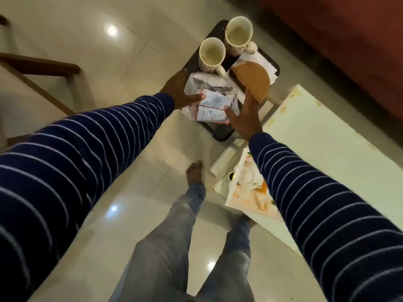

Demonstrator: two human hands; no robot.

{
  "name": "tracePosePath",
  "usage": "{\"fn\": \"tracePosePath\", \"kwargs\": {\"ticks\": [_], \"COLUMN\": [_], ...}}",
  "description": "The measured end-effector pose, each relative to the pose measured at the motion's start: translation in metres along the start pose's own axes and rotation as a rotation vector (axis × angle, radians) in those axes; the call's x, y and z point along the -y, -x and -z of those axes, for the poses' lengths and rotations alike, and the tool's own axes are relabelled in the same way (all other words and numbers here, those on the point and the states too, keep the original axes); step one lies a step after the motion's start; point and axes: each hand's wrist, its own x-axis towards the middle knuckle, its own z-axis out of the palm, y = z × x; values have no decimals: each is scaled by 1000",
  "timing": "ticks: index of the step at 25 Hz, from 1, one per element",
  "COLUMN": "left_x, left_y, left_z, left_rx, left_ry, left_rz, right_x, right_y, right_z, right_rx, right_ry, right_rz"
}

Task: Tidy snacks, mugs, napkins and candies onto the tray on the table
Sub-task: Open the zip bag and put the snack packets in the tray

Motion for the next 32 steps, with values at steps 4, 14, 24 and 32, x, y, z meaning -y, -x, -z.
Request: {"fn": "tracePosePath", "kwargs": {"ticks": [4, 14, 24, 32], "left_x": [4, 2, -43, -146], "left_y": [-19, -15, 57, 147], "left_z": [-16, -35, -23, -7], "left_rx": [108, 155, 212, 403], "left_ry": [233, 762, 904, 1307], "left_rz": [286, 413, 365, 140], "right_x": [-8, -26, -21, -11], "right_y": [-32, -51, 44, 154], "right_z": [-16, -20, 18, 105], "right_rx": [36, 95, 63, -86], "right_ry": [-204, -336, -469, -307], "right_rz": [-77, -176, -95, 158]}}
